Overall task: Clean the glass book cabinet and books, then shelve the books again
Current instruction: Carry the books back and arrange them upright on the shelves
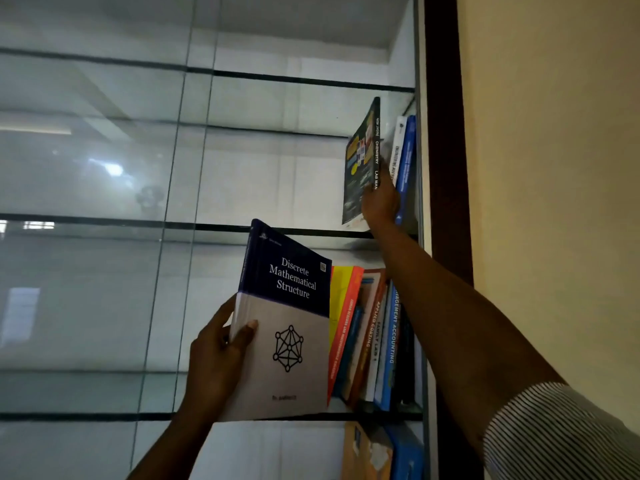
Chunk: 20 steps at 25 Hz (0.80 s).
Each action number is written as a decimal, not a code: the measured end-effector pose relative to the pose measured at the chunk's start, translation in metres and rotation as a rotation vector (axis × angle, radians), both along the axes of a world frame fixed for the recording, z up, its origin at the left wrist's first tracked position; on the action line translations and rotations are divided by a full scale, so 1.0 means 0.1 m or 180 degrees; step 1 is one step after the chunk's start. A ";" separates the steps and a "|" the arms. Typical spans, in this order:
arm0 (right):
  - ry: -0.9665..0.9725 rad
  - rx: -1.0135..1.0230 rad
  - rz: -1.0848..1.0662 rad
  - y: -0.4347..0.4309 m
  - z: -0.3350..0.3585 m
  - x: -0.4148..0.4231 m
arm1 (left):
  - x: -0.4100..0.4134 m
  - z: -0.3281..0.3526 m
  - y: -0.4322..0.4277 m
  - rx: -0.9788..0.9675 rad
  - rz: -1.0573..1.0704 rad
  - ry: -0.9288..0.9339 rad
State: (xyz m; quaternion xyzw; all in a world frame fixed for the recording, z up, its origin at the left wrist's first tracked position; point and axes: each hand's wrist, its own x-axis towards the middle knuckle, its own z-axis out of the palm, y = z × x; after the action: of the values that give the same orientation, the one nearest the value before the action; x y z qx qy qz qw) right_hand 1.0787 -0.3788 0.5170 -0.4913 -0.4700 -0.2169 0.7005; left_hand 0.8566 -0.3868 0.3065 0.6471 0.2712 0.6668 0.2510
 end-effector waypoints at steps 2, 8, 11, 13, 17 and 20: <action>-0.0122 -0.0239 -0.0065 0.08 0.02 0.05 | 0.06 0.01 0.06 -0.0008 0.0017 -0.0024; -0.1061 -0.1036 -0.1597 0.00 0.09 0.13 | 0.18 0.00 0.23 -0.0053 0.0042 -0.0048; -0.1121 -0.1367 -0.1687 -0.13 0.24 0.16 | 0.19 0.04 0.29 -0.0045 0.0019 -0.0085; -0.1226 -0.1284 -0.1819 -0.16 0.31 0.18 | 0.18 0.06 0.32 -0.0009 0.0018 -0.0095; -0.1292 -0.1359 -0.1837 -0.07 0.36 0.10 | 0.15 0.05 0.35 0.0064 0.0005 -0.0102; -0.1162 -0.1253 -0.1818 -0.02 0.36 0.13 | 0.13 0.05 0.37 0.0045 -0.0049 -0.0092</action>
State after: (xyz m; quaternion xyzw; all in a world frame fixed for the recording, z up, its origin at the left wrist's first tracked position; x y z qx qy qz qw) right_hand 1.0919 -0.3813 0.5532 -0.6807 -0.4638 -0.3926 0.4092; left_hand 0.8695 -0.3498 0.3114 0.6413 0.2579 0.6761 0.2554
